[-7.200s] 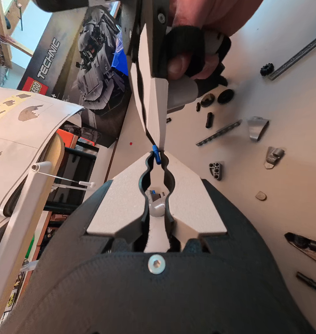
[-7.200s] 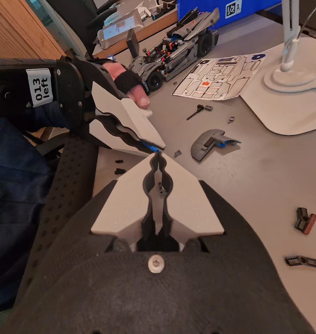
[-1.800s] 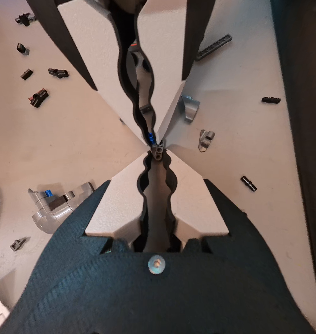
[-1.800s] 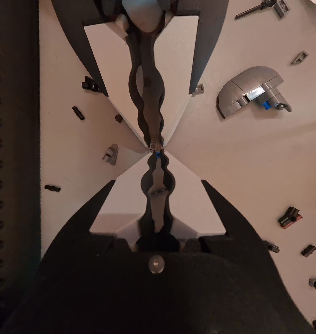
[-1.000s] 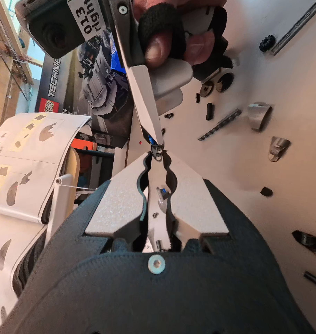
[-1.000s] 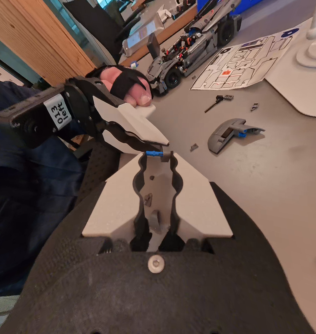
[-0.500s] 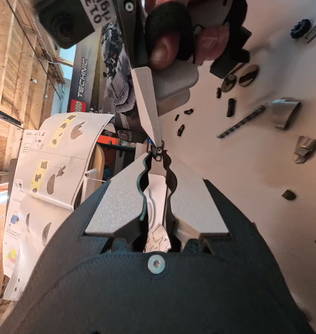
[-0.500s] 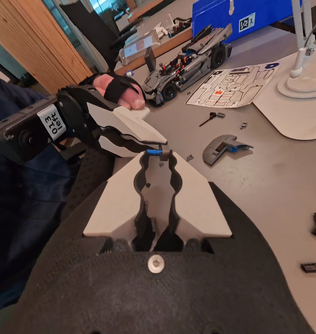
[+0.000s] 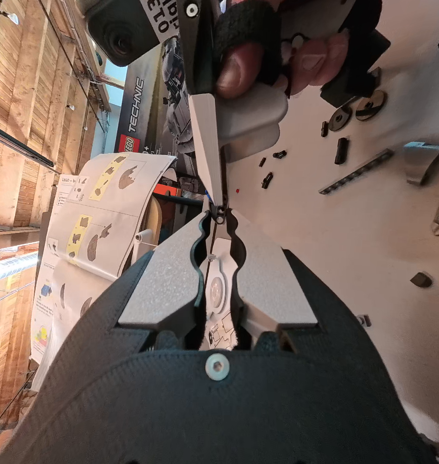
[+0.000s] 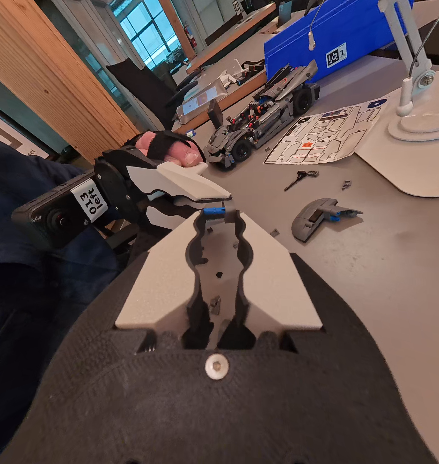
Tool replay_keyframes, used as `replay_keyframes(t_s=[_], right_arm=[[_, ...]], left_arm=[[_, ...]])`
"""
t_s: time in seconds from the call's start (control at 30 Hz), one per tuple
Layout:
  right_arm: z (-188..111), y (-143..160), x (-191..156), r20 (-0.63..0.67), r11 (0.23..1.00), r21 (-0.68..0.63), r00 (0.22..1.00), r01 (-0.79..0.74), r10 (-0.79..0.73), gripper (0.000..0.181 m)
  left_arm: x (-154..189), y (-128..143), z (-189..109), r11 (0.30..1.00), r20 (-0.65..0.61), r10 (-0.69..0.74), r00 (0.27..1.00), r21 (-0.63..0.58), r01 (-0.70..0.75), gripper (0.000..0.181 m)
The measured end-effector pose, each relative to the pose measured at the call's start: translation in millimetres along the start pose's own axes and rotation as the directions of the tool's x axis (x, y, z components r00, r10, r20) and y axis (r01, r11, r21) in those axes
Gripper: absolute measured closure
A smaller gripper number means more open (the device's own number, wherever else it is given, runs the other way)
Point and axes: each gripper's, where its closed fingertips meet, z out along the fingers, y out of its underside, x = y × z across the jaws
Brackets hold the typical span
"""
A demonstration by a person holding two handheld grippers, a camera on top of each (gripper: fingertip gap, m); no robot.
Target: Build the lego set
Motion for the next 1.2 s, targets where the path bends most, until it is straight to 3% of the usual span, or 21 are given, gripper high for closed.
replay_keyframes(t_s=[0.2,0.3,0.43,0.57,0.73,1.03,1.2], right_arm=[[-0.5,0.0,-1.4,-0.043,0.997,-0.020,0.996,0.073,-0.074,0.162],[-0.3,2.0,1.8,-0.068,0.994,-0.042,0.992,0.104,-0.106,0.163],[-1.0,0.2,6.7,-0.172,0.965,-0.100,0.951,0.242,-0.257,0.161],[0.9,6.3,10.7,-0.248,0.892,-0.230,0.862,0.390,-0.441,0.161],[1.6,7.2,9.6,-0.269,0.835,-0.292,0.798,0.466,-0.539,0.161],[2.6,17.0,15.6,-0.285,0.751,-0.416,0.710,0.513,-0.644,0.161],[1.8,16.8,15.8,-0.289,0.752,-0.417,0.710,0.511,-0.642,0.162]], left_arm=[[-1.8,-1.6,-1.6,1.000,0.015,0.007,1.000,-0.011,-0.007,0.172],[-0.1,0.1,0.9,0.998,-0.037,-0.061,0.997,0.025,0.062,0.172],[-0.6,-3.7,-5.0,0.943,-0.236,-0.270,0.934,0.130,0.305,0.169],[-5.4,-8.6,-12.5,0.817,-0.407,-0.453,0.793,0.166,0.552,0.173],[8.3,0.2,-4.0,0.830,-0.443,-0.456,0.772,0.100,0.548,0.167],[16.0,-0.6,-2.8,0.761,-0.533,-0.524,0.665,0.058,0.646,0.166],[14.0,-2.8,-2.1,0.771,-0.505,-0.511,0.696,0.089,0.631,0.171]])
